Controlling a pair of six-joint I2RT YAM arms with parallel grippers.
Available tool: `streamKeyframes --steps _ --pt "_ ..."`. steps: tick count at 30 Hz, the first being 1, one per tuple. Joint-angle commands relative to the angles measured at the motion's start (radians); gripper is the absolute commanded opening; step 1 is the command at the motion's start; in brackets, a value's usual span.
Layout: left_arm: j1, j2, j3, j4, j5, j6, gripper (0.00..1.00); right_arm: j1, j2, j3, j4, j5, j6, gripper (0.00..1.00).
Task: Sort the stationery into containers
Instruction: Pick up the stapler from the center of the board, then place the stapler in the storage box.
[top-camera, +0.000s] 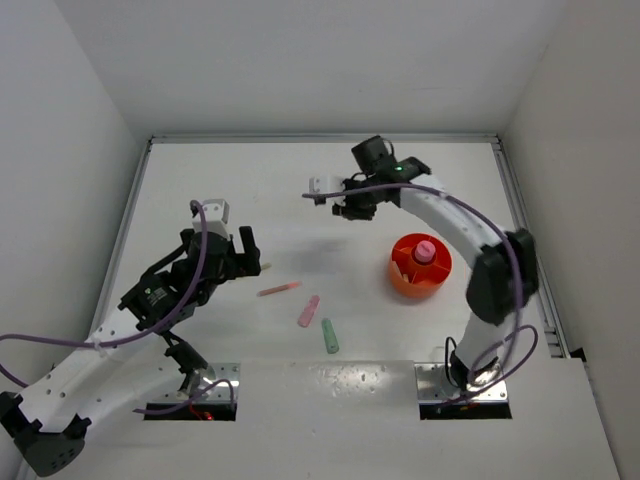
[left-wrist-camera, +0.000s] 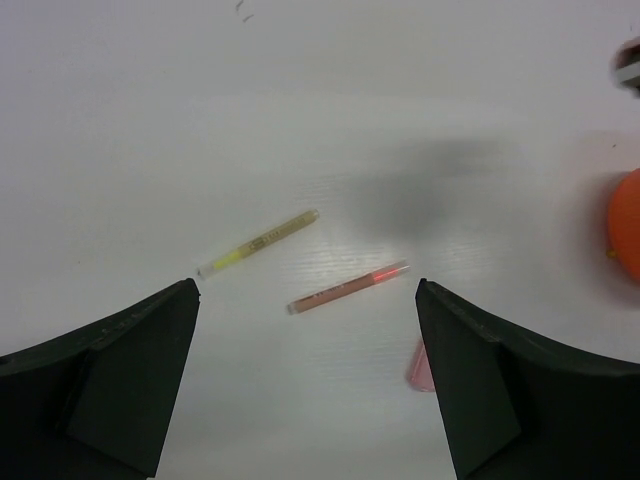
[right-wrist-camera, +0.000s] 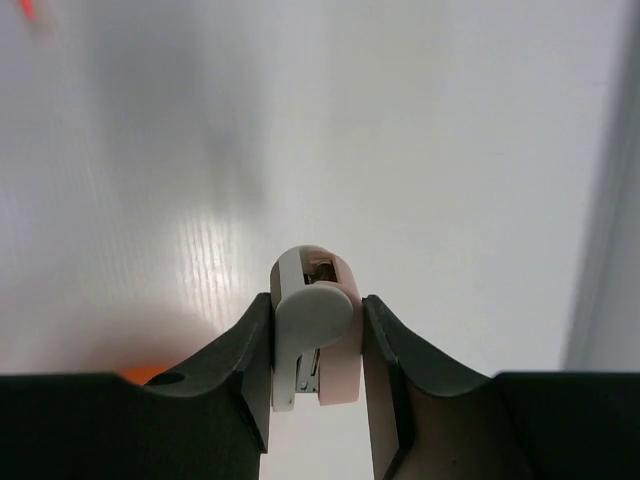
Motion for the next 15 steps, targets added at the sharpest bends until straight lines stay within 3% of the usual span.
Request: streamKeyframes --steps 1,6,8,12,15 --pt "0.011 -0.021 -0.003 0.028 0.005 0.011 0.96 0.016 -0.234 0.035 0.002 0.018 0.257 0.00" --pt "0.011 -0.021 -0.003 0.028 0.005 0.011 0.96 0.025 -0.425 0.078 -0.277 0.140 0.229 0.00" --pt "0.011 -0.021 -0.003 0.028 0.005 0.011 0.96 0.025 -0.598 -0.084 -0.262 0.218 0.144 0.00" --pt "0.011 -0.021 -0.012 0.037 0.005 0.011 0.96 -0.001 -0.762 -0.163 -0.311 0.227 0.080 0.00" --pt "0.011 -0.012 -0.012 0.037 0.014 0.011 0.96 -0.027 -0.897 -0.281 -0.133 0.325 0.137 0.00"
